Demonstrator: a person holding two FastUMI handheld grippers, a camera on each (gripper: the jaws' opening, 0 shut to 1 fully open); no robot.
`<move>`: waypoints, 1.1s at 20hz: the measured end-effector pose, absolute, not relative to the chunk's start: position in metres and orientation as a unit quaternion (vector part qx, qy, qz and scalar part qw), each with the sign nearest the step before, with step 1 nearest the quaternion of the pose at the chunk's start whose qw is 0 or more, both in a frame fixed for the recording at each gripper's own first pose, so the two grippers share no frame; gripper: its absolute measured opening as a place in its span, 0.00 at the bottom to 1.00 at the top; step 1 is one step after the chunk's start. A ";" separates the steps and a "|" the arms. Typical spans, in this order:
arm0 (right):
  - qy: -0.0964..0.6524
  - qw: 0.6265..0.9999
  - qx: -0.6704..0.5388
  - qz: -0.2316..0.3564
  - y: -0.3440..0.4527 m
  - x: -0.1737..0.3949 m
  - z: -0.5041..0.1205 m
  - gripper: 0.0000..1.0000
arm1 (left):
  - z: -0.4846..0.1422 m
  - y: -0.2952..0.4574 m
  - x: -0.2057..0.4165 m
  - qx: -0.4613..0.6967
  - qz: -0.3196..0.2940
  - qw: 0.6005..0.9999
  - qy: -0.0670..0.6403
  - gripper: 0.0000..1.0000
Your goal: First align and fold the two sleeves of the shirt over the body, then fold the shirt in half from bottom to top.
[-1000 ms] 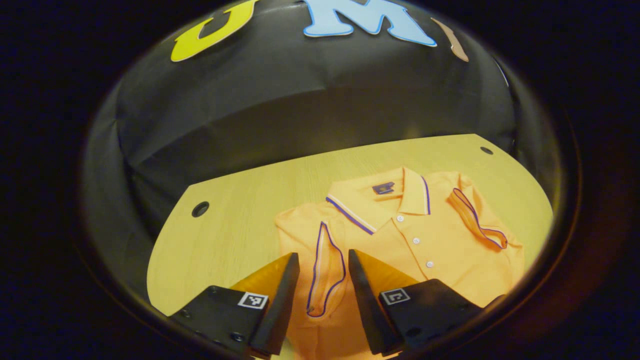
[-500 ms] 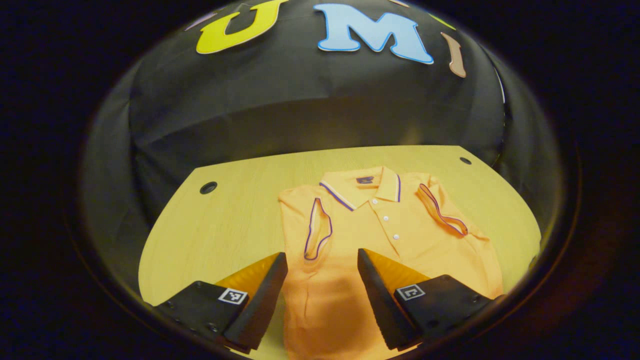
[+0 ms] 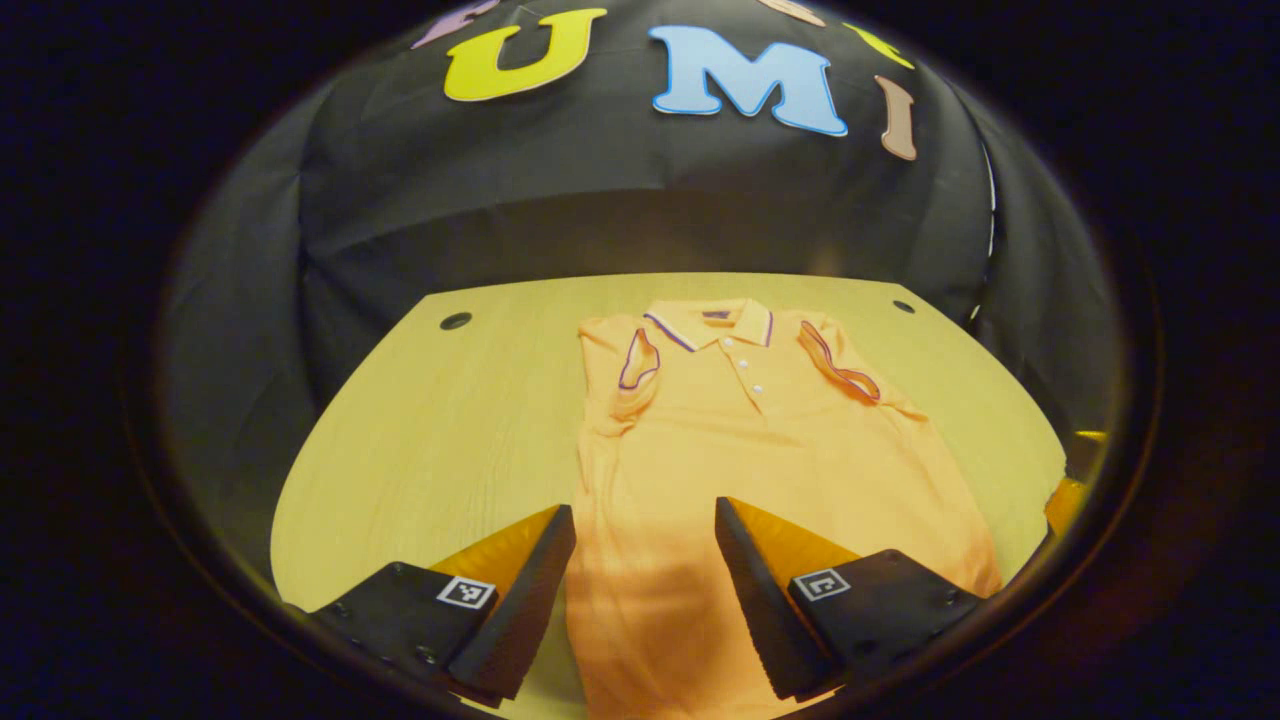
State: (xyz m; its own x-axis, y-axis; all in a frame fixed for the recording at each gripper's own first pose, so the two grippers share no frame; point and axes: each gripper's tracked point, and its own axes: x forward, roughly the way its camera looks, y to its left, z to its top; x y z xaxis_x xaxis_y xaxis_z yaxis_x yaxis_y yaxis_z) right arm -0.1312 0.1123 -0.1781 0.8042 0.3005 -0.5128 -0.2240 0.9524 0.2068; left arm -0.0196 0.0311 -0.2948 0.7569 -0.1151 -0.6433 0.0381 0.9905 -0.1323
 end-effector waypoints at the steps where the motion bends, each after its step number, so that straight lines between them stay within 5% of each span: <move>1: 0.283 0.946 0.067 0.140 0.112 -0.134 -0.183 0.98 | -0.295 0.032 -0.032 -0.061 -0.038 0.935 0.348 0.95; 22: 0.391 0.910 0.065 0.121 0.083 -0.231 -0.288 0.98 | -0.339 0.054 -0.213 -0.063 -0.042 0.918 0.389 0.95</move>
